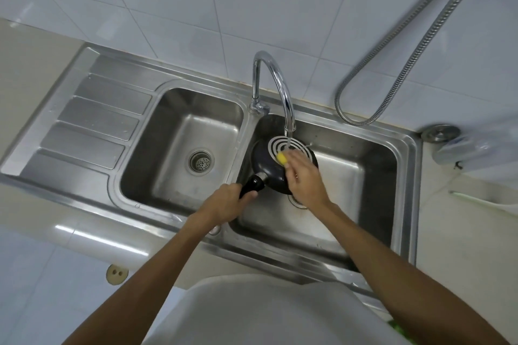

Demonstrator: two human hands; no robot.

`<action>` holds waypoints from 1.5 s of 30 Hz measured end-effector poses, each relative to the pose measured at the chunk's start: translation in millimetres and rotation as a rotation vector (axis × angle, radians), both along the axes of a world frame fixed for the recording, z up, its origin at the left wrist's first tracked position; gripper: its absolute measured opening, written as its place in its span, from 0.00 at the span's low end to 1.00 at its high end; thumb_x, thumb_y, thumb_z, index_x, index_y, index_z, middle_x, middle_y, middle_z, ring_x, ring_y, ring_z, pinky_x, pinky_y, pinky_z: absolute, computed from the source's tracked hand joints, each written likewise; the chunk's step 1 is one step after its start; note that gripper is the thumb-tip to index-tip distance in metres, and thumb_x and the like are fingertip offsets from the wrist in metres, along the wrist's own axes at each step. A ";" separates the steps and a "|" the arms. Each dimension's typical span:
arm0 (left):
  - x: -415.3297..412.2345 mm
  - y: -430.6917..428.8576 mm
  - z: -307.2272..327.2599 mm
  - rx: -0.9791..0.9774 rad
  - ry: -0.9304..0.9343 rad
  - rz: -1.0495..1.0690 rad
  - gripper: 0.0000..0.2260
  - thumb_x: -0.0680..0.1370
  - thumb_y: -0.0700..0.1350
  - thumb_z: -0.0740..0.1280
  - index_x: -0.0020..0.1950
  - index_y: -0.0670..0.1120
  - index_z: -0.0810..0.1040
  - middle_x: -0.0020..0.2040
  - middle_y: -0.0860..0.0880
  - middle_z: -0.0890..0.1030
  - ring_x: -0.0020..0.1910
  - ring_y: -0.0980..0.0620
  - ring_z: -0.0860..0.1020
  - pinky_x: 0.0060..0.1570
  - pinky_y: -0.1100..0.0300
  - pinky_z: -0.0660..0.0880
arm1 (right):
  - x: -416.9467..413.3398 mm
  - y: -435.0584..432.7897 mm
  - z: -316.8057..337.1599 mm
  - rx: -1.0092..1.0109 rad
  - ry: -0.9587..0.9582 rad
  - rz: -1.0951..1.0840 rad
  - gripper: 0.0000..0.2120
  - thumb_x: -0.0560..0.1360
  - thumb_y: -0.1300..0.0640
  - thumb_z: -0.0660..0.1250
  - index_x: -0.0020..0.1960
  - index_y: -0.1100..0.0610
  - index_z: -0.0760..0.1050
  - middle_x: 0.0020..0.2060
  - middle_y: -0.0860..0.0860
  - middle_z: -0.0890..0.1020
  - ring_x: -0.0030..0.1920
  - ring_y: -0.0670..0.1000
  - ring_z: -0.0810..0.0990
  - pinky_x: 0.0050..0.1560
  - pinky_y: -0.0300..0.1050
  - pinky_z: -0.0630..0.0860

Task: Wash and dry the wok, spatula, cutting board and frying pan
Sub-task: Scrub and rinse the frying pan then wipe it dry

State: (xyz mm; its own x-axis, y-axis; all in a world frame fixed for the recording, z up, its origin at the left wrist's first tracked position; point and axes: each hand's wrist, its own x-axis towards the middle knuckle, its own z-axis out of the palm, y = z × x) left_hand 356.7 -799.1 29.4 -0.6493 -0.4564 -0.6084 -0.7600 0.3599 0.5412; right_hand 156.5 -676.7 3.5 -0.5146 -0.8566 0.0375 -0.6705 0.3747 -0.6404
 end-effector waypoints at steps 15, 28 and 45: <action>9.1 5.8 -0.8 -0.085 -0.010 -0.057 0.18 0.81 0.59 0.62 0.49 0.44 0.76 0.38 0.46 0.80 0.33 0.49 0.79 0.39 0.50 0.81 | -6.4 -54.1 15.0 -0.046 -0.018 0.077 0.13 0.79 0.66 0.65 0.62 0.62 0.81 0.56 0.60 0.84 0.56 0.59 0.83 0.65 0.47 0.74; 28.2 13.6 -10.1 -0.167 0.058 -0.051 0.17 0.81 0.61 0.62 0.51 0.47 0.75 0.37 0.51 0.80 0.33 0.54 0.79 0.35 0.56 0.79 | 1.4 -7.5 7.0 0.108 -0.142 0.048 0.38 0.80 0.40 0.60 0.82 0.52 0.47 0.80 0.52 0.55 0.79 0.55 0.57 0.76 0.52 0.61; 21.3 15.6 -2.7 -0.215 0.061 -0.048 0.16 0.81 0.59 0.63 0.54 0.46 0.77 0.39 0.50 0.80 0.34 0.53 0.80 0.38 0.54 0.81 | -9.6 -13.3 -3.2 0.003 0.202 0.361 0.23 0.84 0.58 0.56 0.79 0.55 0.63 0.77 0.53 0.65 0.80 0.55 0.58 0.80 0.53 0.53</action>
State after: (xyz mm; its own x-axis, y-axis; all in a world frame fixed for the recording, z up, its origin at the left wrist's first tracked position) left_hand 378.0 -783.5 26.7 -0.7062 -0.5386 -0.4595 -0.7072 0.5069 0.4929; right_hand 146.9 -690.0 0.3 -0.1634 -0.9810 0.1044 -0.8713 0.0938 -0.4816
